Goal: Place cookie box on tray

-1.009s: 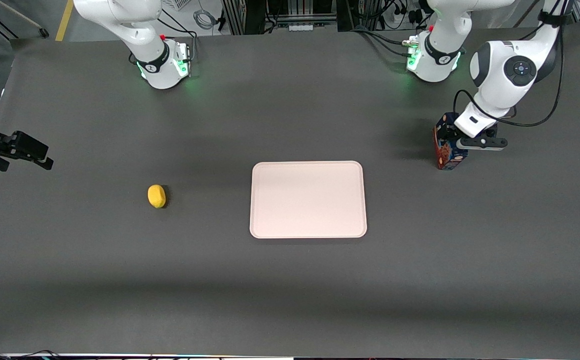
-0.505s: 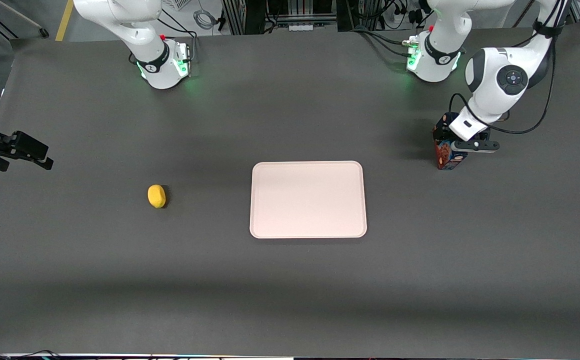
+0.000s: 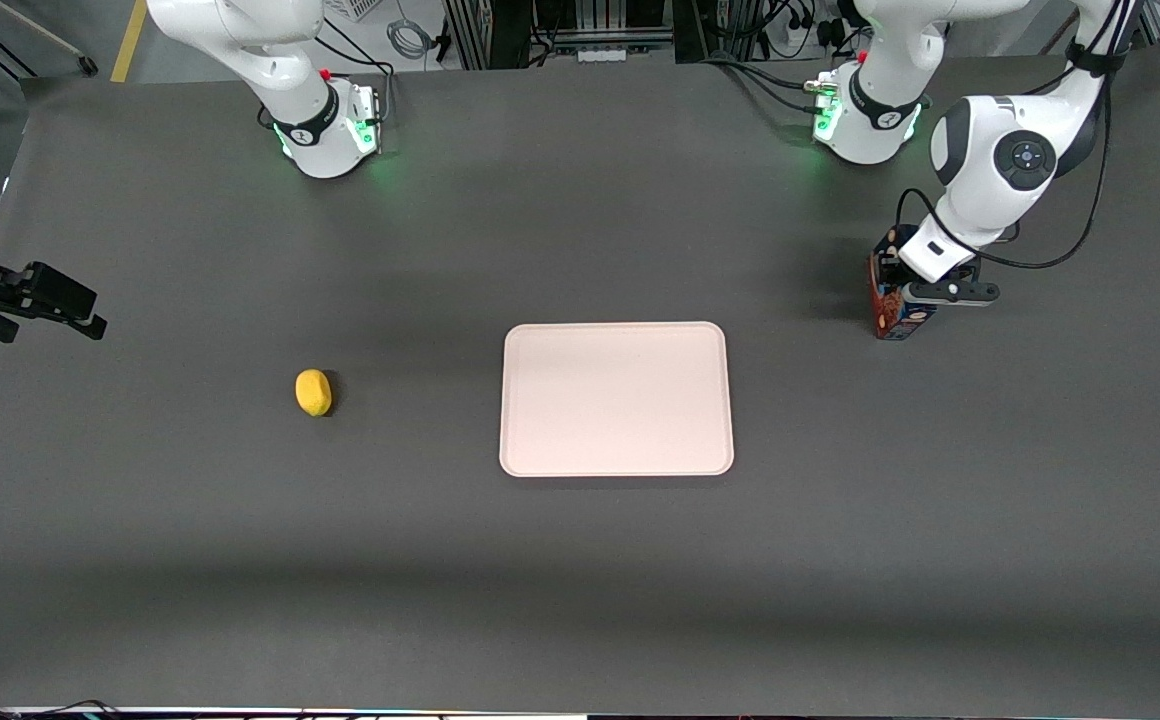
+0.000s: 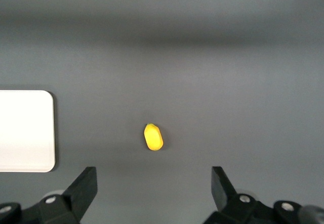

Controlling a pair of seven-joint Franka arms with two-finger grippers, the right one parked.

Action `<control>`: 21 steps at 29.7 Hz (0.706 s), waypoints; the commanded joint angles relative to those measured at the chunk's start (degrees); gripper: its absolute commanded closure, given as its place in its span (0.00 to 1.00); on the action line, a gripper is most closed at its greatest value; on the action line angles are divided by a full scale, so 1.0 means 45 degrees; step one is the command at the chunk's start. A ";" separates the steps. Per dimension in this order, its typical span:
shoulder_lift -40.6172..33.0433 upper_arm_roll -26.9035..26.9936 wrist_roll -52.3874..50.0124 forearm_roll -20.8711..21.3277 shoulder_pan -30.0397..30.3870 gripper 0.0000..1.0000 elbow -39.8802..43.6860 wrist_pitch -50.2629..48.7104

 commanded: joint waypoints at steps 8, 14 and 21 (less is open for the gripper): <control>0.2800 -0.1550 -0.2332 0.3210 -0.0056 0.90 0.0485 0.2112; 0.3990 -0.1667 -0.4265 0.4457 -0.0387 0.90 0.0466 0.3303; 0.5456 -0.1863 -0.4814 0.6374 -0.0407 0.90 0.0466 0.4300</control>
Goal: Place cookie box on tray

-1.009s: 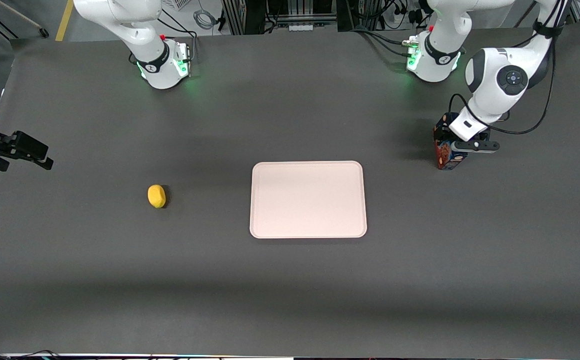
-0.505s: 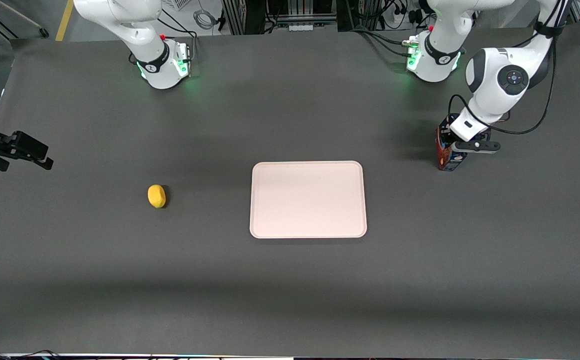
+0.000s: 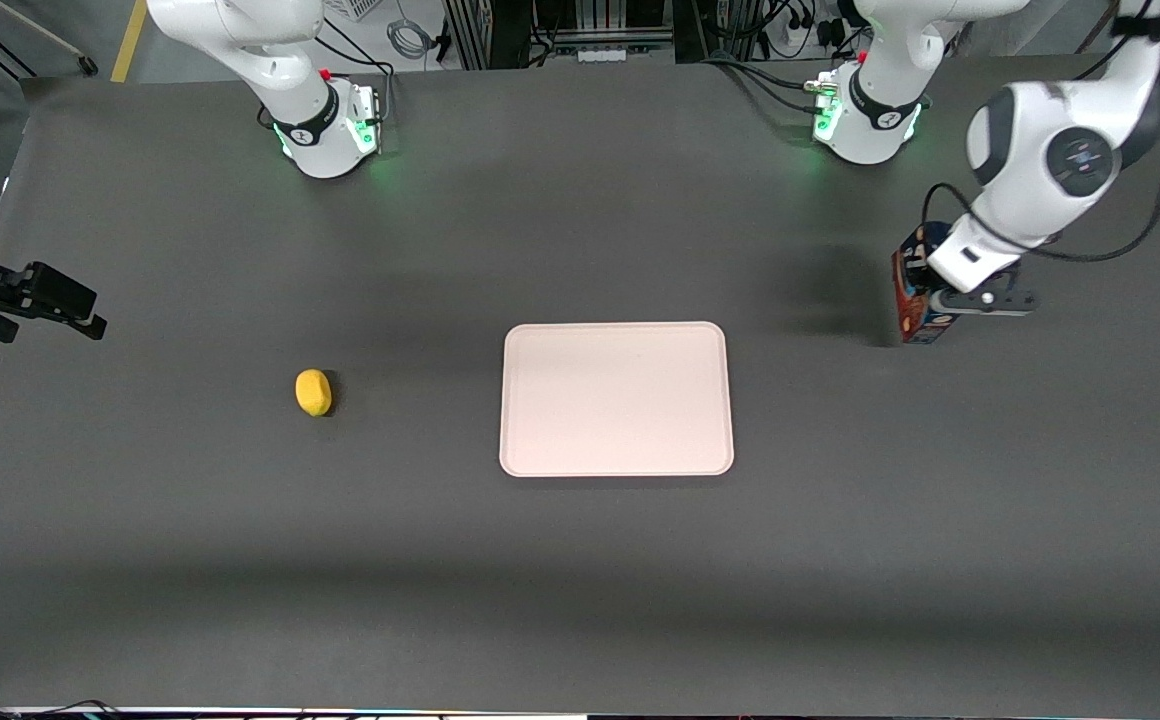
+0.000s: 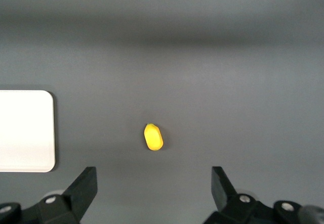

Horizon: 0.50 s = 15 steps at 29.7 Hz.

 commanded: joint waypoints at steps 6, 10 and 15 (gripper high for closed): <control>0.2195 -0.0078 -0.1082 0.2625 -0.0165 0.90 0.0457 0.0996; 0.2859 -0.0078 -0.1766 0.3856 -0.0146 0.90 0.0477 0.1250; 0.3446 0.0059 -0.1885 0.4502 -0.0146 0.90 0.0496 0.1602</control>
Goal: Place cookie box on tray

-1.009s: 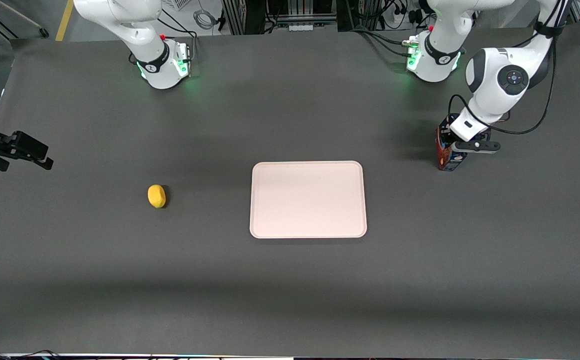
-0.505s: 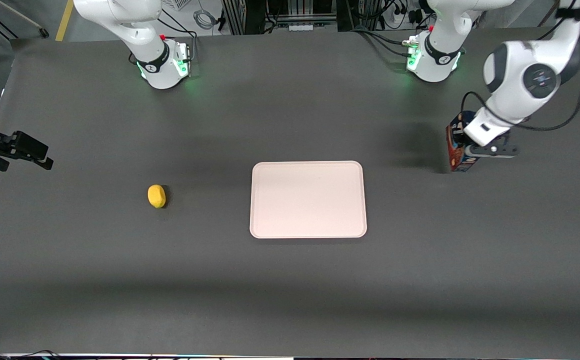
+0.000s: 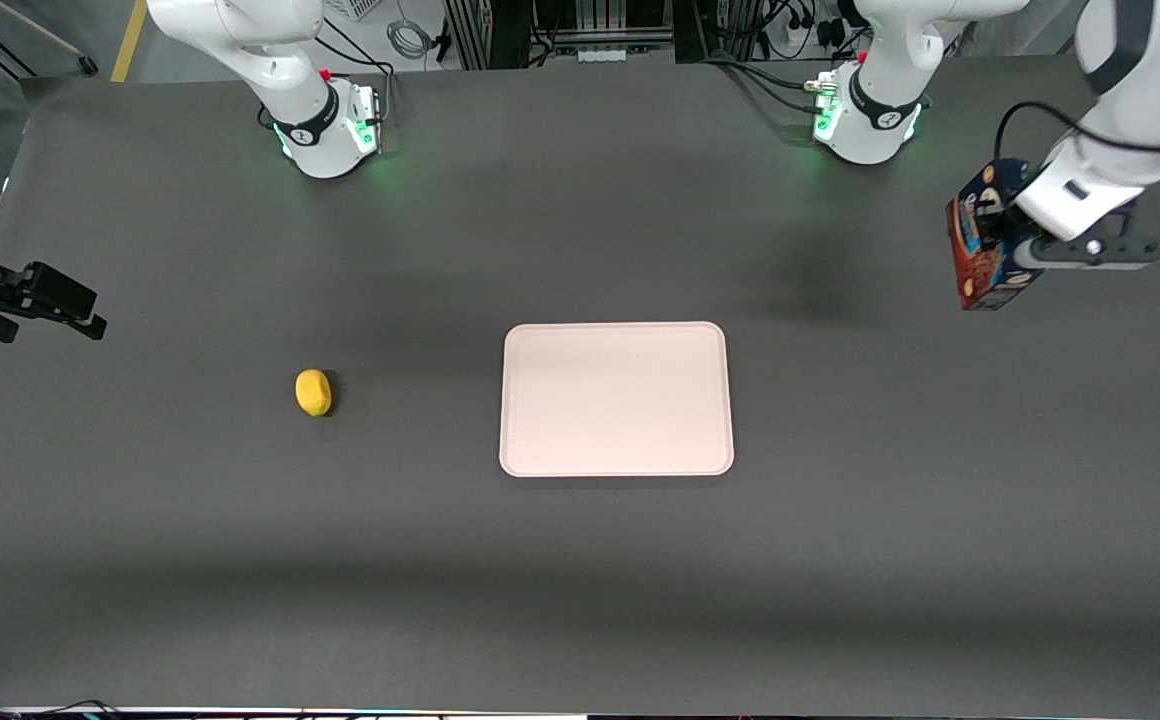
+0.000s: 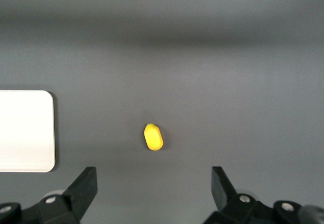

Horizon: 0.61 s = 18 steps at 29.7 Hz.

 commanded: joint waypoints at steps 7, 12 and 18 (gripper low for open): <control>0.0959 0.0131 -0.0425 0.1099 -0.0042 0.89 0.0438 0.0218; 0.1116 0.0287 -0.0425 0.1099 -0.0042 0.87 0.0477 0.0218; 0.1408 0.0345 -0.0308 0.1118 -0.0022 0.43 0.0614 0.0218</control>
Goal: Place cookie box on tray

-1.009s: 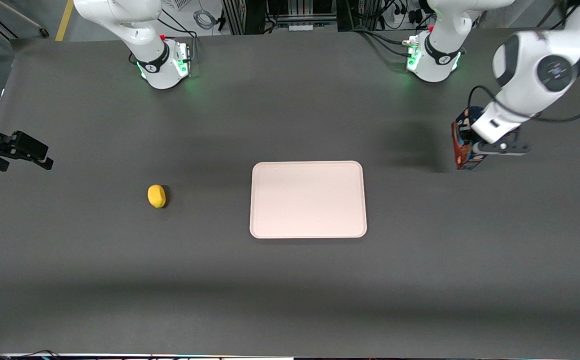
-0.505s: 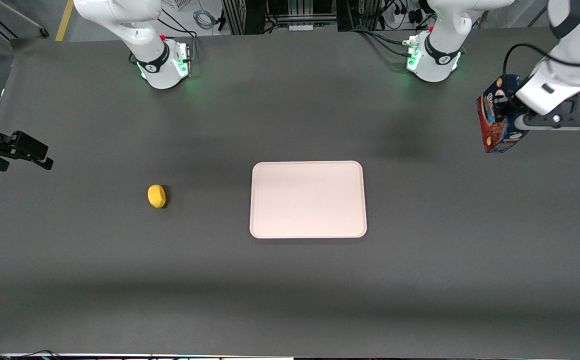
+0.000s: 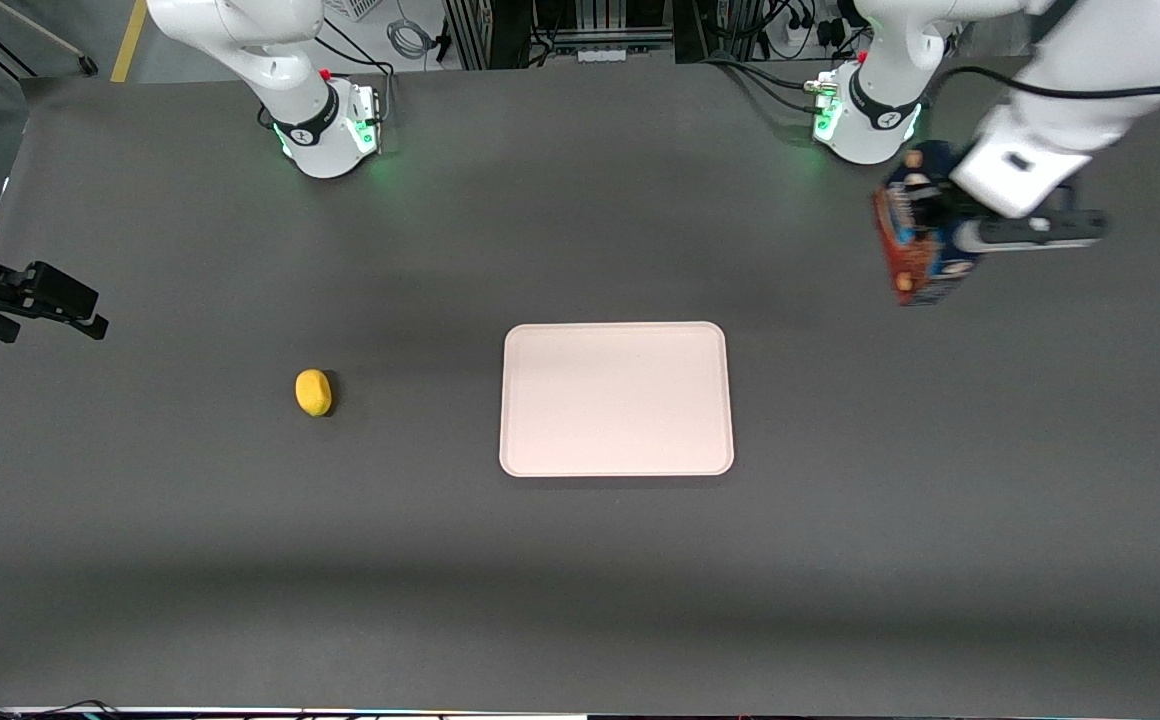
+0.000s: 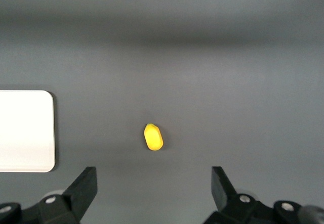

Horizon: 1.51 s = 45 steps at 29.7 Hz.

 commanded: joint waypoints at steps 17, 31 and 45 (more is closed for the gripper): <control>0.0286 0.0105 -0.0162 0.0463 -0.0027 0.00 0.0381 0.0125; -0.2933 -0.0462 0.3095 -0.3770 0.0208 0.00 0.1084 -0.3134; -0.7310 0.3284 1.0573 -0.7446 0.0267 0.00 0.1182 -0.7021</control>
